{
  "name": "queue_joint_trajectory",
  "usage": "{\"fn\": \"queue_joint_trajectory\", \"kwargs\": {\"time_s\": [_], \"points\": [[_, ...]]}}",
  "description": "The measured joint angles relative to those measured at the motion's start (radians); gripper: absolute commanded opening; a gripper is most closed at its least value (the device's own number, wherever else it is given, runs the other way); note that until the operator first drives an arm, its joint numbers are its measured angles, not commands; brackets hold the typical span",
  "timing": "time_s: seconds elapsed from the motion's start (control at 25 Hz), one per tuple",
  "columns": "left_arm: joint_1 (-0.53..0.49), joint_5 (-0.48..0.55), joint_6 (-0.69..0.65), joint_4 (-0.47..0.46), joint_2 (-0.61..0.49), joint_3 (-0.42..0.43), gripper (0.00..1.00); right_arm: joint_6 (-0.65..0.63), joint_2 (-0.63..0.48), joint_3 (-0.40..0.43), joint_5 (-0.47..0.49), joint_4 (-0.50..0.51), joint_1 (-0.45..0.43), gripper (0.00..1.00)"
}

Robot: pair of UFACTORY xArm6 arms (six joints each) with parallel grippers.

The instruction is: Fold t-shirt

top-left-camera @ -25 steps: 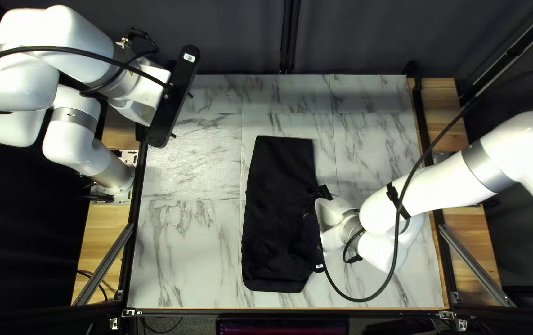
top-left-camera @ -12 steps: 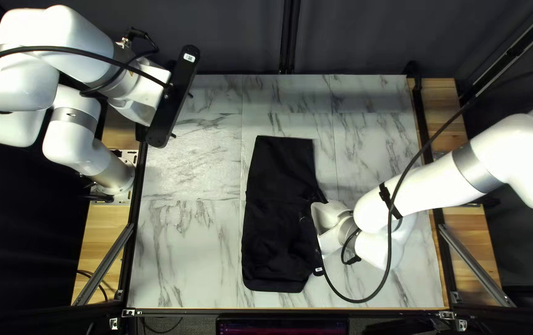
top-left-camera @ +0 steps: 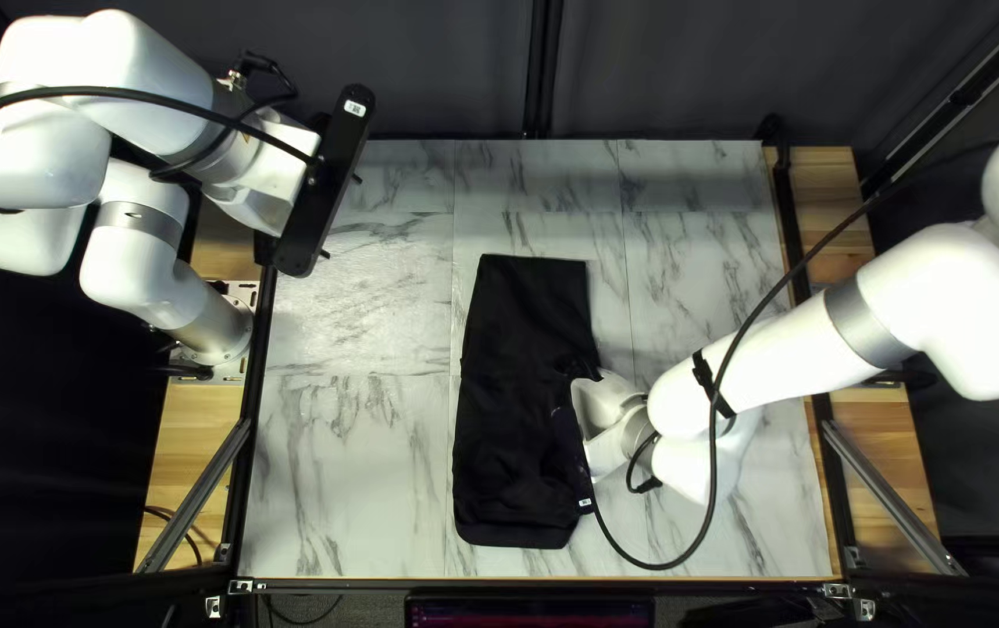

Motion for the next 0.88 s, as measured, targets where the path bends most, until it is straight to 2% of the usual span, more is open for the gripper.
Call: {"fn": "queue_joint_trajectory", "kwargs": {"time_s": [0.08, 0.32, 0.36, 0.4, 0.44, 0.48, 0.88], "points": [[0.000, 0.000, 0.000, 0.000, 0.000, 0.000, 1.00, -0.001, 0.009, -0.007, 0.001, 0.002, 0.003, 0.85], [0.000, 0.000, 0.000, 0.000, 0.000, 0.000, 1.00, -0.008, 0.025, -0.020, 0.004, 0.010, 0.009, 0.68], [0.000, 0.000, 0.000, 0.000, 0.000, 0.000, 1.00, -0.008, 0.028, -0.024, 0.005, 0.010, 0.010, 0.52], [0.000, 0.000, 0.000, 0.000, 0.000, 0.000, 1.00, -0.008, 0.031, -0.026, 0.005, 0.011, 0.011, 0.52], [0.000, 0.000, 0.000, 0.000, 0.000, 0.000, 1.00, -0.007, 0.035, -0.029, 0.007, 0.011, 0.012, 0.18], [0.000, 0.000, 0.000, 0.000, 0.000, 0.000, 1.00, -0.005, 0.038, -0.032, 0.008, 0.011, 0.014, 0.00], [0.000, 0.000, 0.000, 0.000, 0.000, 0.000, 1.00, 0.004, 0.055, -0.039, 0.003, 0.002, 0.014, 0.00]]}}
